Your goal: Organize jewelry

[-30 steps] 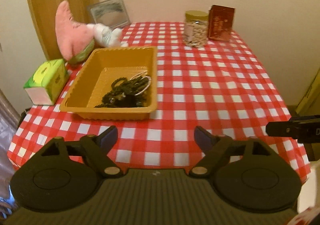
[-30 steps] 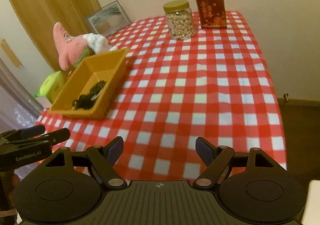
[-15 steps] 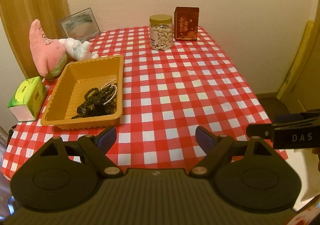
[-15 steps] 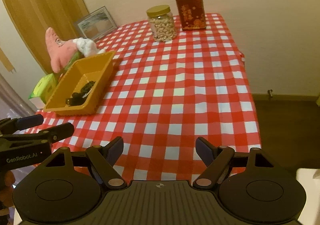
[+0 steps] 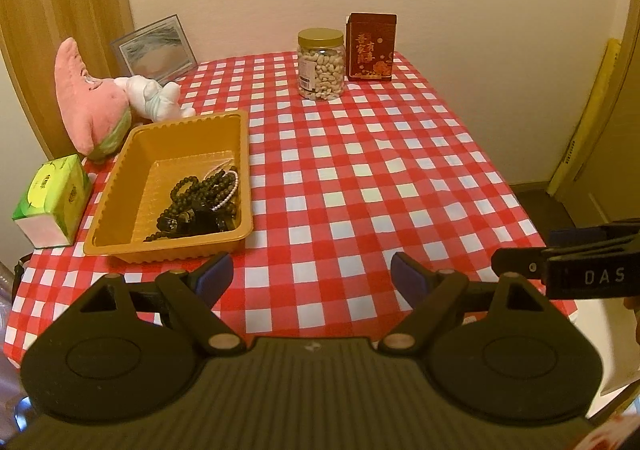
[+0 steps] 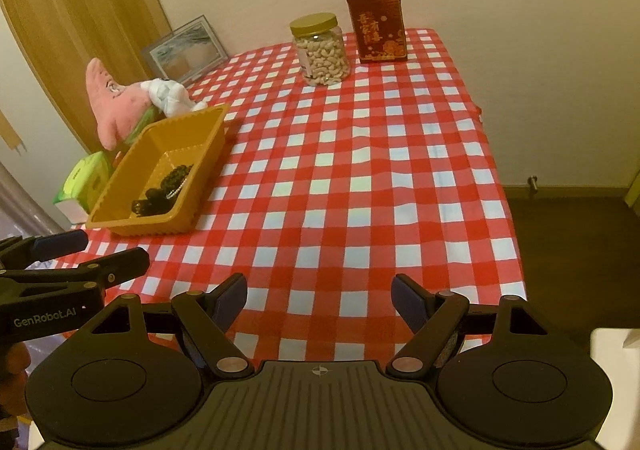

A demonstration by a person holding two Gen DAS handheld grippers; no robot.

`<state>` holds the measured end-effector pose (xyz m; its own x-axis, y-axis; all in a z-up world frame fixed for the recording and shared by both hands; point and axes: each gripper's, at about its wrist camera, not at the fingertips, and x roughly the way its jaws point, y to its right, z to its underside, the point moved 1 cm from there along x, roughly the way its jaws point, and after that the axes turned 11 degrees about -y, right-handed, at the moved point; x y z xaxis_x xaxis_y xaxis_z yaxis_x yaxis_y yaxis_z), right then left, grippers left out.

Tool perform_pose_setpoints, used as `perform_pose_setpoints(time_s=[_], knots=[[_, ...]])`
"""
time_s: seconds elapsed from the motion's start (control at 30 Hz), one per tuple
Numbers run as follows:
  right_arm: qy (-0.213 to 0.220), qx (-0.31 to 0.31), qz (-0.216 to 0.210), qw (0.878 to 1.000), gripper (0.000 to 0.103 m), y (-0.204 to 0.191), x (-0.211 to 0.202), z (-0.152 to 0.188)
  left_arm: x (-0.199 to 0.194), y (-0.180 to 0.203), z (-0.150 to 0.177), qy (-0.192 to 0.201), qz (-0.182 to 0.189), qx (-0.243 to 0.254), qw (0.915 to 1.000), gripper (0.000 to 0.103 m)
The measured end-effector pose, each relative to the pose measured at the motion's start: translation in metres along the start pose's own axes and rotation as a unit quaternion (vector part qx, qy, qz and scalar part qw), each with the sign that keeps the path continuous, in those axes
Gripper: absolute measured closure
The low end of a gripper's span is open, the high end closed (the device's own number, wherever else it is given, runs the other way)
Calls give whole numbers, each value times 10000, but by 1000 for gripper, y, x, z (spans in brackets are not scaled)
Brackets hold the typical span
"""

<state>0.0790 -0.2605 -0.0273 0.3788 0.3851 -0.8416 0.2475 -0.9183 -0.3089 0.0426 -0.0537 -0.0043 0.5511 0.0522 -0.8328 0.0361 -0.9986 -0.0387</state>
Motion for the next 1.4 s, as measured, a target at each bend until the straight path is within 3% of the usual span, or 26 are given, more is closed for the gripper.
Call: perform_pose_setpoints(time_s=[1.4], knots=[[-58,-37,-5,10000,24,-8,8,-5,1,-4,-3,-12,18,-18,10000,18]])
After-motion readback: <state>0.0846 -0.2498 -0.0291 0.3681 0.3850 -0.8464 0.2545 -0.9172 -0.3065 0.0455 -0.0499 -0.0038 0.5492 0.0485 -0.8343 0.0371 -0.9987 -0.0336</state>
